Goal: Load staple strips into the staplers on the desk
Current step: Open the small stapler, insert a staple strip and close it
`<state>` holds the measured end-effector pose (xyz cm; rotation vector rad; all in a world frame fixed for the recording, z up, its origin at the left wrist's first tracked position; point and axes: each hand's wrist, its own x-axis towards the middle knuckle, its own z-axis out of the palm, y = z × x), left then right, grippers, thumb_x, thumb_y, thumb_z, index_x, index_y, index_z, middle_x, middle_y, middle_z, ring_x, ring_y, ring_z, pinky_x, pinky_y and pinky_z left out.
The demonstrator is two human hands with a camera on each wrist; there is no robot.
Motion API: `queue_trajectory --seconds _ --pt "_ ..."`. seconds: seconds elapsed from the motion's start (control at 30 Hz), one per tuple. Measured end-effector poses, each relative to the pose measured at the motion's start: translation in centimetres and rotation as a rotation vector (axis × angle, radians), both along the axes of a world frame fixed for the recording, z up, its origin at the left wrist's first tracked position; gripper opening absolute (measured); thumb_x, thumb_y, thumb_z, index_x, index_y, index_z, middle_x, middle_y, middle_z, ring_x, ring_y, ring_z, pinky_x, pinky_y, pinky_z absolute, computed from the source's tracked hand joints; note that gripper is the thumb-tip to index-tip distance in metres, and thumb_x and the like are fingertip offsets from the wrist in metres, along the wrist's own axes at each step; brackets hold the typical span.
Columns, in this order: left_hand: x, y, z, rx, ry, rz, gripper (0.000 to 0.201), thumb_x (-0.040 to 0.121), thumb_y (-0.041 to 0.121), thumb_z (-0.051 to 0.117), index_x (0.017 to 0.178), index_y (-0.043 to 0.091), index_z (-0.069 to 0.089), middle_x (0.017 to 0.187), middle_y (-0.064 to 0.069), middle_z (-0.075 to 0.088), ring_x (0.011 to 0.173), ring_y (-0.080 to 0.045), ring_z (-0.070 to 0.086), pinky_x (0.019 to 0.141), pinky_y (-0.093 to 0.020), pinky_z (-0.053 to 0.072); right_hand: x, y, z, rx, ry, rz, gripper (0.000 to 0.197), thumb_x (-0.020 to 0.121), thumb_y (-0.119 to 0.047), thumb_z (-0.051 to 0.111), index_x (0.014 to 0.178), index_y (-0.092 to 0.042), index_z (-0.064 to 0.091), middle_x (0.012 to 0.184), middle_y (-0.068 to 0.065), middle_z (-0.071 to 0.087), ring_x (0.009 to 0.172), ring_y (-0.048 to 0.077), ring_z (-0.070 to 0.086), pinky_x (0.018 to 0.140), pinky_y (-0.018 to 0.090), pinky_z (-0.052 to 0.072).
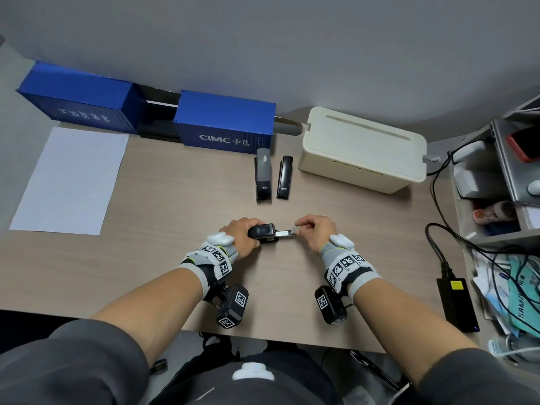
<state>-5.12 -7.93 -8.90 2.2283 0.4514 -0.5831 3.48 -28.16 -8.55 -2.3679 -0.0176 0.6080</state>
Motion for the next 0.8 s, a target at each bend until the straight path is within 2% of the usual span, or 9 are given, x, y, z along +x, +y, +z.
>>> queue_trajectory --seconds 0.1,0.2,0.27,0.43,0.67,0.7,0.8 --pt "-0.04 0.09 -0.05 0.02 0.002 -0.002 0.045 0.074 0.024 0.072 0.112 0.047 0.063 0.111 0.011 0.064 0.101 -0.022 0.062 0.09 -0.037 0.05 0.05 0.18 0.13 -0.033 0.0 0.008 0.021 0.078 -0.011 0.06 0.082 -0.023 0.076 0.069 -0.009 0.066 0.06 0.008 0.054 0.051 0.003 0.038" --pt "-0.01 0.11 -0.05 0.035 0.005 -0.006 0.045 0.075 0.024 0.072 0.112 0.047 0.063 0.112 0.01 0.064 0.102 -0.022 0.062 0.09 -0.035 0.05 0.08 0.17 0.2 0.006 0.022 -0.003 0.018 0.077 -0.011 0.063 0.08 -0.024 0.076 0.064 -0.014 0.064 0.058 0.004 0.054 0.058 0.009 0.039" --pt "0.06 0.08 0.02 0.04 0.004 -0.008 0.045 0.075 0.025 0.072 0.112 0.047 0.062 0.112 0.011 0.064 0.102 -0.022 0.062 0.09 -0.035 0.05 -0.02 0.09 0.3 0.016 0.038 0.009 0.017 0.077 -0.011 0.066 0.08 -0.024 0.075 0.058 -0.016 0.058 0.054 0.003 0.05 0.053 0.005 0.037" --pt "0.07 0.04 0.09 0.044 0.01 -0.009 0.044 0.075 0.025 0.072 0.112 0.048 0.062 0.112 0.011 0.064 0.102 -0.022 0.062 0.089 -0.035 0.05 -0.2 -0.11 0.24 -0.025 0.012 -0.025 0.021 0.078 -0.011 0.06 0.082 -0.024 0.076 0.068 -0.007 0.065 0.056 0.007 0.052 0.048 0.004 0.036" --pt "0.04 0.08 -0.02 0.055 0.003 -0.011 0.044 0.075 0.026 0.072 0.112 0.048 0.062 0.11 0.012 0.064 0.101 -0.022 0.062 0.089 -0.035 0.05 -0.03 0.13 0.25 -0.07 0.016 0.014 0.02 0.079 -0.011 0.06 0.086 -0.022 0.076 0.068 -0.006 0.061 0.051 0.004 0.047 0.046 0.006 0.034" --pt "0.04 0.08 -0.06 0.059 0.002 -0.014 0.044 0.075 0.026 0.072 0.112 0.048 0.062 0.11 0.012 0.064 0.101 -0.022 0.062 0.089 -0.034 0.05 -0.08 0.05 0.31 -0.077 0.017 0.017 0.021 0.079 -0.011 0.06 0.087 -0.022 0.076 0.069 -0.005 0.061 0.052 0.005 0.048 0.048 0.006 0.032" --pt "0.05 0.04 -0.14 0.066 0.001 -0.016 0.043 0.076 0.026 0.072 0.112 0.047 0.062 0.11 0.012 0.063 0.102 -0.021 0.061 0.089 -0.033 0.048 -0.22 -0.01 0.47 -0.105 0.027 0.029 0.022 0.078 -0.012 0.059 0.087 -0.021 0.076 0.073 -0.003 0.063 0.061 0.013 0.051 0.06 0.017 0.038"
